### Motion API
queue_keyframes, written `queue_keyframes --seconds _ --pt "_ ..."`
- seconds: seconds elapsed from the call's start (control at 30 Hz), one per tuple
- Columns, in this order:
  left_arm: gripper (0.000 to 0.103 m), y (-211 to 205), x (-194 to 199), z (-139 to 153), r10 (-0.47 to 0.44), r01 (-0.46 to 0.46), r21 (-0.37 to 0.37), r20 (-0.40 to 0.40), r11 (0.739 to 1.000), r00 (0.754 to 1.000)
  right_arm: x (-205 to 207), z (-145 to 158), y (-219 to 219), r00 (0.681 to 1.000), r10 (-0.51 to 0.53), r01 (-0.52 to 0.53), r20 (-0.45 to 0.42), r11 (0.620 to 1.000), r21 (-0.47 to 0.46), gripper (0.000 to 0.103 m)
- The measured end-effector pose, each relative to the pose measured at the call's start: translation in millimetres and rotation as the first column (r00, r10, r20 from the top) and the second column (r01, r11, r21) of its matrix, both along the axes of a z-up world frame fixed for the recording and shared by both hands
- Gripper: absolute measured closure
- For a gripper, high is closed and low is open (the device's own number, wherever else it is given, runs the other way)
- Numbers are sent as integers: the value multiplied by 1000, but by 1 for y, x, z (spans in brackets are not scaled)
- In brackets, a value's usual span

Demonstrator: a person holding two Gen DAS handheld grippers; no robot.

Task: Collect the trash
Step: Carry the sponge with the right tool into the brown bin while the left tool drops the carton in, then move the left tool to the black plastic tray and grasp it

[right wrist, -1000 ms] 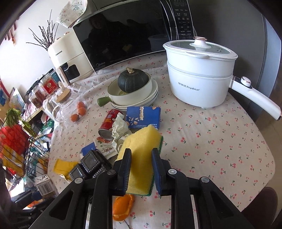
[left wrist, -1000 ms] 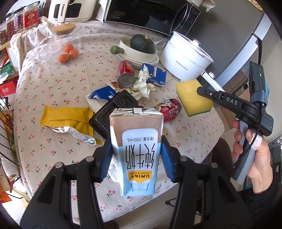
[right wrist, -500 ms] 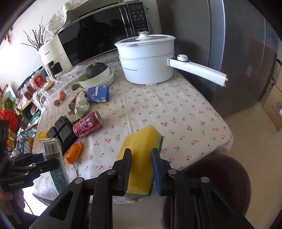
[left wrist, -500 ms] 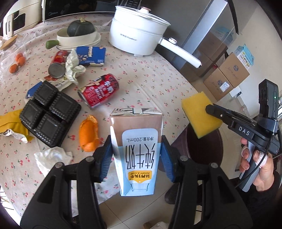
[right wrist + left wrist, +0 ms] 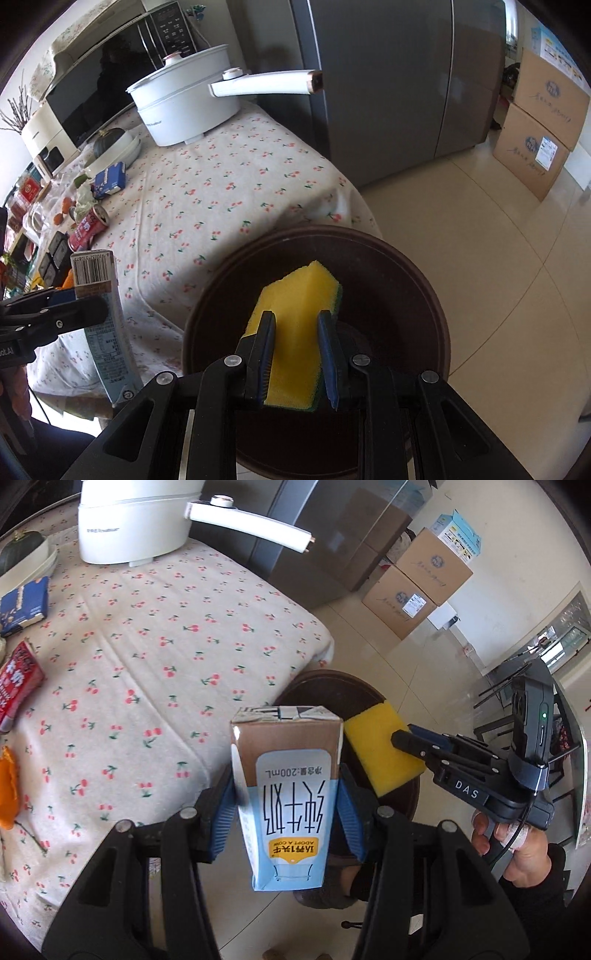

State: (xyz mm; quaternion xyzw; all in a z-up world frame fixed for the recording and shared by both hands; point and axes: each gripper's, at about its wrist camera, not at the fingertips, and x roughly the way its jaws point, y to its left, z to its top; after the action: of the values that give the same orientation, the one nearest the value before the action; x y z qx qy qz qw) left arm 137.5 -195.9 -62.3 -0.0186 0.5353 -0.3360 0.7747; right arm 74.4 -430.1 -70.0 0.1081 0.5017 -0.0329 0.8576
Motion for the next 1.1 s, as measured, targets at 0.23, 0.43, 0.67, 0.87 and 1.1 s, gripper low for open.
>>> queue_keyframes --seconds 0.23,0.43,0.67,0.87,1.1 --pt "49 -49 -4 -21 -93 94 24 -12 995 996 -15 -11 -38 997 -72 72 -21 997 12 79" --pt "22 -43 -4 -25 -66 66 97 -1 993 998 -18 -17 -42 997 -68 68 -44 998 5 79" --pt "7 -8 2 -19 3 -13 192 50 981 999 -12 -25 -30 997 -33 32 -70 999 -19 79" --pt "4 20 2 -20 44 -55 223 55 973 998 -8 -27 -27 995 -45 41 -90 998 -40 77" --pt "3 46 -2 -15 76 -93 251 77 964 994 -2 -17 -20 995 -65 62 -70 997 -51 28"
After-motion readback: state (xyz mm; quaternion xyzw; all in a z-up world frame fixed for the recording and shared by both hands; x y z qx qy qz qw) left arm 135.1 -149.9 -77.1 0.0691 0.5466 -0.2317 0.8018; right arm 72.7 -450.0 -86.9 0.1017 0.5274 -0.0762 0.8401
